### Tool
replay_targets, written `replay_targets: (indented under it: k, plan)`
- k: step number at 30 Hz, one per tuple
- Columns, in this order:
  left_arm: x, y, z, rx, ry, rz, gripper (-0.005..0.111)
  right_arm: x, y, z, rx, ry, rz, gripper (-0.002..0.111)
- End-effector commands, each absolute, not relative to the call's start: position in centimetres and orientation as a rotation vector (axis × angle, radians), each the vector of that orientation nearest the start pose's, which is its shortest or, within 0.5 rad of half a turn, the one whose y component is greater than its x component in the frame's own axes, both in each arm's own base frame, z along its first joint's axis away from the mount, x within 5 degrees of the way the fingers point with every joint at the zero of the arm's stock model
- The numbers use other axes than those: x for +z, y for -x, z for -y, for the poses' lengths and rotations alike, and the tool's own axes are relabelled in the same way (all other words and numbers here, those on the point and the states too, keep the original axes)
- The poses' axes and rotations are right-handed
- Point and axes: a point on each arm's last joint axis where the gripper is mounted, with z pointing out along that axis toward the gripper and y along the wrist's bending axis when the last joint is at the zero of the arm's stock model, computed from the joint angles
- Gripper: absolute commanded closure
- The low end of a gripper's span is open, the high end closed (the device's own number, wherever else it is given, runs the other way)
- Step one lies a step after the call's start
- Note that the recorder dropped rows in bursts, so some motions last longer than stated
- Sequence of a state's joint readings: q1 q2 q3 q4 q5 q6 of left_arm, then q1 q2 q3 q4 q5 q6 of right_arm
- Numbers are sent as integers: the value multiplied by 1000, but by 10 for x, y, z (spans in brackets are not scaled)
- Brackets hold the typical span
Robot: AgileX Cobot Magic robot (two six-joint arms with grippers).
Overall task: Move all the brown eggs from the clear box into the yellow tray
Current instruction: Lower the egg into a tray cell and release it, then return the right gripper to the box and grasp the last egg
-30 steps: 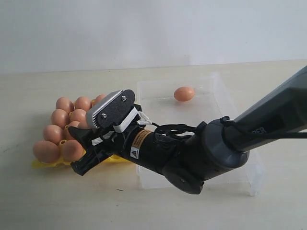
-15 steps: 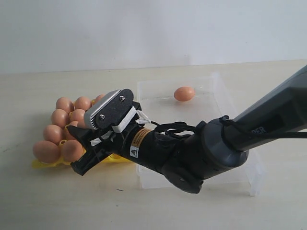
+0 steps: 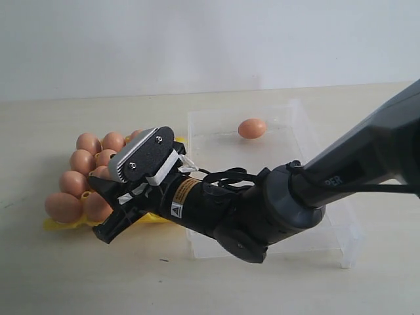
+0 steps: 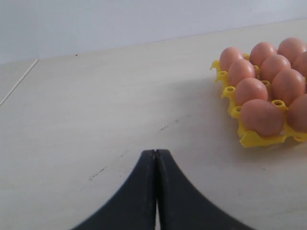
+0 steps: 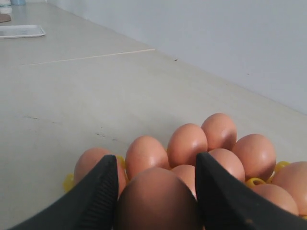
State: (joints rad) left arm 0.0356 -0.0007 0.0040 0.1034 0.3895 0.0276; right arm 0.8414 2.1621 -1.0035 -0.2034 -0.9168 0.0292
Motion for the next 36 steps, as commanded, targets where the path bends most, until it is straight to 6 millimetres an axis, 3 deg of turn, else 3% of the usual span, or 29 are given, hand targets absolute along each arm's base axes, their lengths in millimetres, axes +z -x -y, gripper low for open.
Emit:
replay_targets:
  k: [1, 3, 6, 11, 14, 21, 25, 28, 31, 36]
  plan:
    - [179, -52, -5, 136, -55, -1863, 107, 115, -268, -324, 687, 917, -1514, 108]
    - [179, -52, -5, 136, -55, -1863, 107, 115, -268, -323, 687, 918, -1516, 107]
    - [179, -52, -5, 136, -55, -1863, 107, 115, -268, -323, 687, 918, -1516, 95]
    - [179, -52, -5, 136, -55, -1863, 107, 115, -268, -323, 685, 917, -1516, 53]
    - [179, -52, -5, 136, -55, -1863, 107, 116, -269, -322, 680, 892, -1526, 41]
    - [179, -52, -5, 136, -55, -1863, 107, 120, -270, -322, 681, 886, -1518, 43]
    - [179, -52, -5, 136, -55, -1863, 107, 135, -270, -322, 685, 863, -1489, 48]
    - [179, -52, -5, 136, -55, -1863, 107, 161, -270, -319, 676, 830, -1481, 69]
    - [179, -52, -5, 136, -55, -1863, 107, 196, -273, -307, 640, 786, -1523, 109]
    - [179, -52, -5, 136, -55, -1863, 107, 232, -287, -269, 528, 720, -1755, 108]
